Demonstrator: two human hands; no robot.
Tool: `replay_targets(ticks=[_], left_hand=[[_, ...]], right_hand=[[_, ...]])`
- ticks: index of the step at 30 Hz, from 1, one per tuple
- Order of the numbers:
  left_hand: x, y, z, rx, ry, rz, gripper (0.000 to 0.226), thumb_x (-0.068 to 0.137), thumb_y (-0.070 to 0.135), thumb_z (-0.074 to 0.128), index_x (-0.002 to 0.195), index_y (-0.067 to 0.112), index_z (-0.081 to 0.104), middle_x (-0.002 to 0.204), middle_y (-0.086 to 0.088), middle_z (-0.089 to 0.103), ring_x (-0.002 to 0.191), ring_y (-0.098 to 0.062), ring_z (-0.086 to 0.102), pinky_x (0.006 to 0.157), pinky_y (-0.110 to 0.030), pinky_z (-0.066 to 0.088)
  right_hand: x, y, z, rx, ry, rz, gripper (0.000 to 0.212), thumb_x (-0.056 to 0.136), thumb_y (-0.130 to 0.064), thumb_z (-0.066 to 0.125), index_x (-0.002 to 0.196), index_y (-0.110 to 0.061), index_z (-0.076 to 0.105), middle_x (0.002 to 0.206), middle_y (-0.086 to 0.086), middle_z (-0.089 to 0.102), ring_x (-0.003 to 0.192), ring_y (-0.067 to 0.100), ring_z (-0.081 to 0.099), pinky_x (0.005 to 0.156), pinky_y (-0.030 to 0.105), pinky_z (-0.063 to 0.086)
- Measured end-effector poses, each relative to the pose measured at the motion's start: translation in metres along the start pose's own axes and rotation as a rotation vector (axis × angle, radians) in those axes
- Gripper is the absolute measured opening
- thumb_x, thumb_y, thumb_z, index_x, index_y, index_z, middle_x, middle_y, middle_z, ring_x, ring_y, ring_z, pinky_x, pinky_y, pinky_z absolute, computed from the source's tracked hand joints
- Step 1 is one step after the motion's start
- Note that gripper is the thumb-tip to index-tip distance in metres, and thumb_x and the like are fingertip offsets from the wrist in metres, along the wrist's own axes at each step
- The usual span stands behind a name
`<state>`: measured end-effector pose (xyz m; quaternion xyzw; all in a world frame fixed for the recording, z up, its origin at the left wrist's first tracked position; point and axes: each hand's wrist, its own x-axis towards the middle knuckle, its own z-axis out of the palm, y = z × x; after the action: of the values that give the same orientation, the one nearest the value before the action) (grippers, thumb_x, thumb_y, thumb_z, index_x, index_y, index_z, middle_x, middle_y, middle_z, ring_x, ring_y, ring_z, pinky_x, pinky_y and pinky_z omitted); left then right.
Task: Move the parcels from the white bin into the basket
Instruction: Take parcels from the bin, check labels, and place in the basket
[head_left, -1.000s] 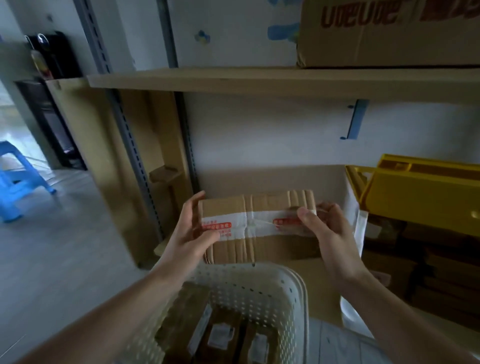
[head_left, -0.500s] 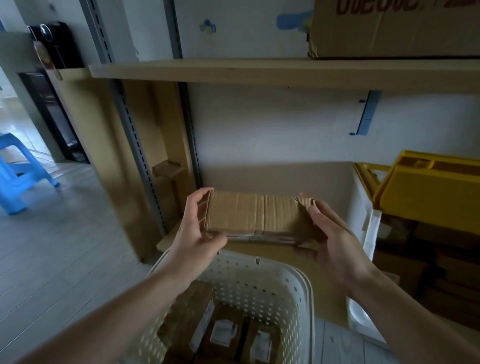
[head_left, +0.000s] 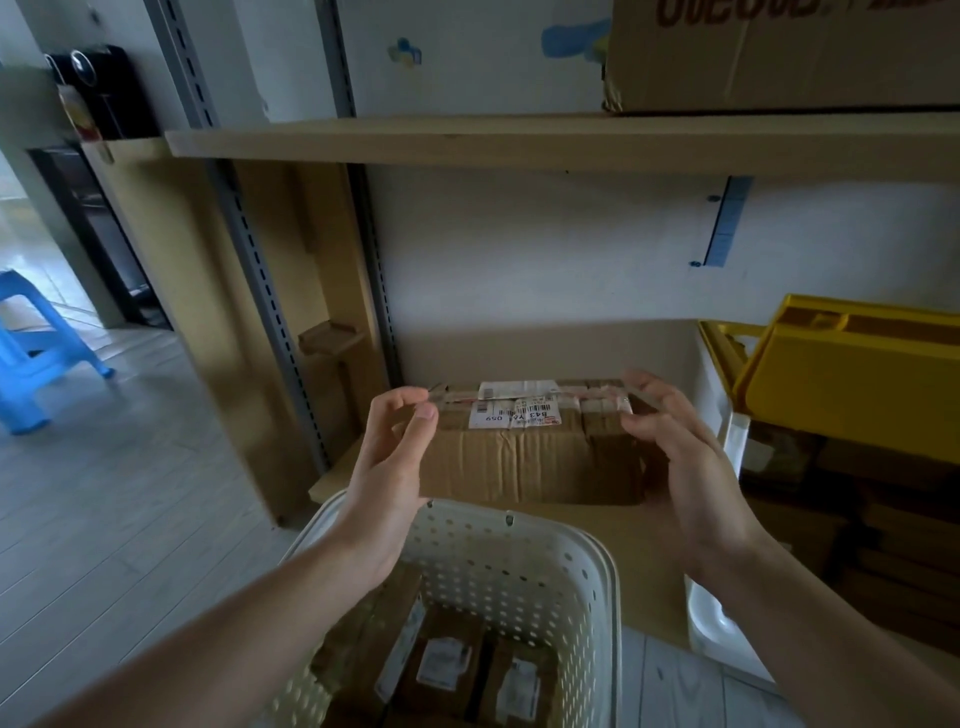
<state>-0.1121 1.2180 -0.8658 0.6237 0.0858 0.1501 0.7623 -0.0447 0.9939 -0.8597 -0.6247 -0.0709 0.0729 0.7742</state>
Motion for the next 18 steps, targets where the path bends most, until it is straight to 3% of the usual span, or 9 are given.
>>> replay_targets(ticks=[3,5,10,13,15,18], left_hand=[[0.0047,-0.0003,-0.0015,-0.074,0.036,0.009,0.041,0.082,0.028,0.064,0.122,0.034,0.059,0.12,-0.003,0.069,0.113,-0.022,0.066,0.098,-0.055,0.052],[0.0051,0.0017,-0.0014,-0.056,0.038,0.044,0.04,0.092,0.014,0.06,0.129,0.028,0.059,0.115,-0.001,0.073,0.113,-0.021,0.067,0.095,-0.046,0.053],[0.0048,0.003,-0.0038,0.063,-0.001,0.111,0.04,0.101,-0.001,0.044,0.127,0.024,0.061,0.101,0.001,0.077,0.098,-0.013,0.072,0.076,-0.027,0.059],[0.0051,0.0029,-0.0051,0.139,-0.02,0.133,0.047,0.096,0.006,0.05,0.136,0.031,0.054,0.111,0.0,0.074,0.11,-0.017,0.069,0.088,-0.036,0.058],[0.0037,0.003,-0.0035,0.152,-0.023,0.125,0.053,0.098,0.001,0.047,0.141,0.032,0.048,0.115,0.0,0.072,0.112,-0.017,0.068,0.097,-0.045,0.056],[0.0027,0.0019,-0.002,0.169,-0.022,0.12,0.059,0.099,-0.008,0.041,0.141,0.034,0.042,0.115,0.001,0.071,0.108,-0.013,0.069,0.098,-0.044,0.056]], right_hand=[[0.0022,0.0024,-0.0025,0.052,-0.04,-0.013,0.056,0.092,-0.016,0.06,0.144,-0.035,0.051,0.128,0.004,0.069,0.114,0.028,0.069,0.086,0.048,0.061],[0.0042,0.0051,-0.0034,0.092,-0.076,-0.031,0.067,0.079,-0.02,0.061,0.145,-0.031,0.052,0.127,0.007,0.071,0.113,0.03,0.07,0.082,0.046,0.061],[0.0027,0.0067,-0.004,0.081,-0.202,-0.057,0.064,0.076,-0.015,0.057,0.14,-0.023,0.056,0.125,0.008,0.073,0.114,0.029,0.071,0.083,0.045,0.062],[0.0026,0.0086,-0.0059,-0.022,-0.193,-0.091,0.06,0.077,-0.012,0.059,0.135,-0.023,0.056,0.122,0.008,0.072,0.116,0.028,0.068,0.086,0.039,0.06],[0.0033,0.0092,-0.006,-0.057,-0.178,-0.124,0.052,0.085,-0.002,0.06,0.131,-0.026,0.058,0.119,0.007,0.071,0.116,0.027,0.067,0.09,0.042,0.058],[0.0035,0.009,-0.006,-0.066,-0.178,-0.14,0.058,0.091,0.016,0.051,0.126,-0.029,0.06,0.117,0.006,0.072,0.115,0.025,0.067,0.091,0.042,0.058]])
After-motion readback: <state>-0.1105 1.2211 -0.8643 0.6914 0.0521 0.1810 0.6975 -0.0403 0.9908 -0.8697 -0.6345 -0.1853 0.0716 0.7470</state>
